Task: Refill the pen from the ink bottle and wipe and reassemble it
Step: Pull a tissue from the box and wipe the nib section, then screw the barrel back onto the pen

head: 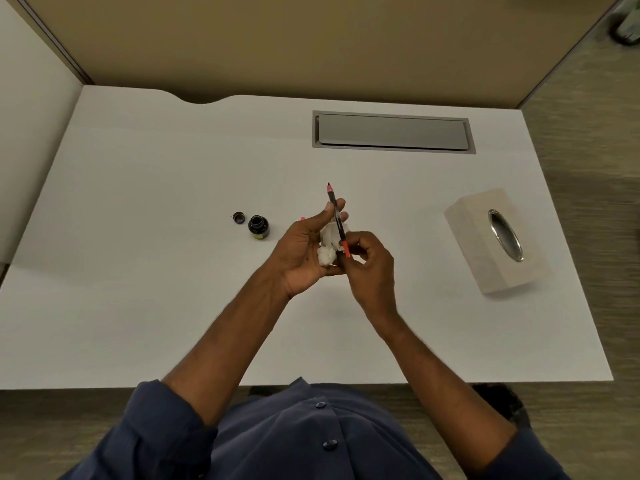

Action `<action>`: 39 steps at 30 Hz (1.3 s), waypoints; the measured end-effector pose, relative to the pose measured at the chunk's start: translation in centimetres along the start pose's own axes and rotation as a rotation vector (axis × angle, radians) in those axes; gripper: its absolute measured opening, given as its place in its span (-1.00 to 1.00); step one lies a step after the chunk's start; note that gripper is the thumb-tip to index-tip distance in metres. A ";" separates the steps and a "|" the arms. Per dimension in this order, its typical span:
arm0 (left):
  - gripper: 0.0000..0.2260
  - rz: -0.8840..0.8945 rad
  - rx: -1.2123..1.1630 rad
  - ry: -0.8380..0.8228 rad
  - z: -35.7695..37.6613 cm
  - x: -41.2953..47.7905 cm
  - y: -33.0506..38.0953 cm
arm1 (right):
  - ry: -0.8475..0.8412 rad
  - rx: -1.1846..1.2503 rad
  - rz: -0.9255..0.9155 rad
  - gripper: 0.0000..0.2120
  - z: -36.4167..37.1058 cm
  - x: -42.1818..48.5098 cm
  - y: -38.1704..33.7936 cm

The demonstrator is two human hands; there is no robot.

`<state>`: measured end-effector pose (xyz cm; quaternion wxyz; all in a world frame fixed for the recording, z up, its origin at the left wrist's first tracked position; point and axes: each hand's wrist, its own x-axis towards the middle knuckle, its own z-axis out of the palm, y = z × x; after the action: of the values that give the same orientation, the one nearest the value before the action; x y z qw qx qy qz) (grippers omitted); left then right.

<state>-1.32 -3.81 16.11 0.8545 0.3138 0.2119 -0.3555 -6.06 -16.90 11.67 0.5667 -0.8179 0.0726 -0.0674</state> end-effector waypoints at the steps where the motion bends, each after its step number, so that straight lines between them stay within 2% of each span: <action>1: -0.83 0.001 -0.018 0.008 0.0 0.1 -0.1 | -0.006 -0.026 -0.051 -0.90 0.1 -0.2 0.1; 6: -0.81 0.075 -0.125 0.094 -0.3 0.3 -0.6 | -0.098 -0.187 -0.303 -0.79 0.1 -0.7 0.9; 10: -0.80 0.163 -0.202 0.090 -0.1 0.1 0.0 | -0.153 -0.306 -0.330 -0.63 0.3 -2.1 1.8; 13: -0.77 0.172 -0.224 0.094 0.2 0.0 0.1 | -0.168 -0.327 -0.343 -0.61 0.8 -3.0 2.2; 17: -0.82 0.194 -0.242 0.129 -1.3 0.3 0.6 | -0.129 -0.190 -0.237 -0.63 0.7 -3.8 1.6; 21: -0.78 0.189 -0.230 0.138 -2.7 -0.3 1.1 | -0.066 -0.066 0.019 -0.83 -0.3 -3.0 2.8; 24: -0.83 0.210 -0.136 0.188 -3.9 -0.5 0.9 | -0.053 -0.071 0.239 -0.87 -0.5 -0.8 5.9; 27: -0.83 0.253 -0.019 0.282 -5.4 -0.1 0.5 | -0.076 -0.180 0.345 -0.82 0.2 1.9 9.0; 36: -0.88 0.324 0.202 0.461 -5.5 -0.1 1.2 | -0.273 -0.614 0.164 -0.71 5.6 7.3 14.1; 39: -0.81 0.305 0.269 0.516 -5.8 -0.3 1.5 | -0.240 -0.674 0.116 -0.84 7.0 8.2 14.5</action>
<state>-1.17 1.12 12.76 0.7668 0.5318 0.3232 -0.1572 2.68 -17.07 -4.15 0.2725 -0.9555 0.0698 0.0890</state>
